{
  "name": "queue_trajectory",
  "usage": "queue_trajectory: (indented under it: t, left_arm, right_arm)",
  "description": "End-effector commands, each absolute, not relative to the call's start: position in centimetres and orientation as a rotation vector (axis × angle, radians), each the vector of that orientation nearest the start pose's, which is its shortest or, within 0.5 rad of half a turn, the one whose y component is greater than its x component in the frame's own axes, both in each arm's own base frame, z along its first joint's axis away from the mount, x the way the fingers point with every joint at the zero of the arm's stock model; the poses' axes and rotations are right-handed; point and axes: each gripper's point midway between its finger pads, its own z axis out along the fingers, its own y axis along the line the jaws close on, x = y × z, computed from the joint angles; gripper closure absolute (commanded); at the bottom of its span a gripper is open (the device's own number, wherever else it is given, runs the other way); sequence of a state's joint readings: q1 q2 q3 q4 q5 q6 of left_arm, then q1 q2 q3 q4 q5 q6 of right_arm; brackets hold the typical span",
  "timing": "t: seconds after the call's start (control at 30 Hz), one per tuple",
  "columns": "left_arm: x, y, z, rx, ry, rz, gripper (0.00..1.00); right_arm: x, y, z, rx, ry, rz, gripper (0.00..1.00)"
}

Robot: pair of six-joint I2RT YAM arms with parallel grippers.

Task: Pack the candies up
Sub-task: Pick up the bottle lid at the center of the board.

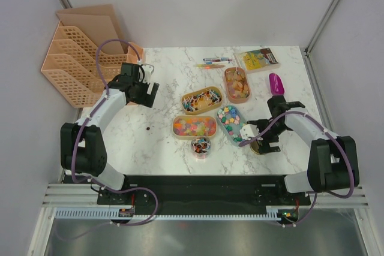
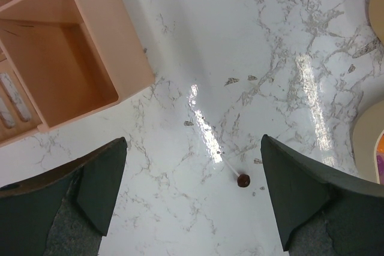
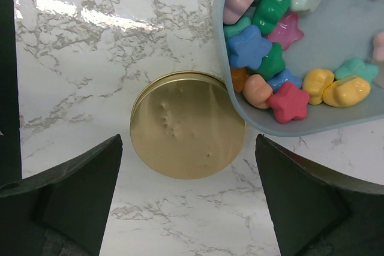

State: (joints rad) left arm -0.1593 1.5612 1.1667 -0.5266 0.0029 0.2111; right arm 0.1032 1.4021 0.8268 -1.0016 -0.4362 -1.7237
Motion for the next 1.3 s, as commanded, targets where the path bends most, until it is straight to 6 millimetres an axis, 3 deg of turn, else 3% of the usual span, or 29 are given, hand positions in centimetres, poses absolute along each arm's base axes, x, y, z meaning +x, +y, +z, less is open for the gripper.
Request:
queue_trajectory:
  t: [0.0, 0.73, 0.93, 1.13, 1.27]
  left_arm:
    - [39.0, -5.4, 12.7, 0.498, 2.402, 0.034, 0.0]
    - [39.2, -5.0, 12.5, 0.497, 2.412, 0.062, 0.0]
    - [39.5, -5.1, 12.4, 0.496, 2.414, 0.058, 0.0]
    - [39.7, -5.2, 12.5, 0.495, 2.411, 0.055, 0.0]
    - [39.6, -5.2, 12.4, 0.493, 2.413, 0.05, 0.0]
  right_arm:
    - [20.6, 6.4, 3.7, -2.214, 1.705, 0.494, 0.02]
    - [21.0, 5.8, 2.1, -2.205, 1.764, 0.473, 0.02]
    - [20.1, 5.8, 1.6, -2.202, 1.761, 0.464, 0.02]
    - [20.8, 5.8, 1.8, -2.152, 1.822, 0.46, 0.02]
    - [21.1, 5.5, 2.1, -2.135, 1.863, 0.435, 0.07]
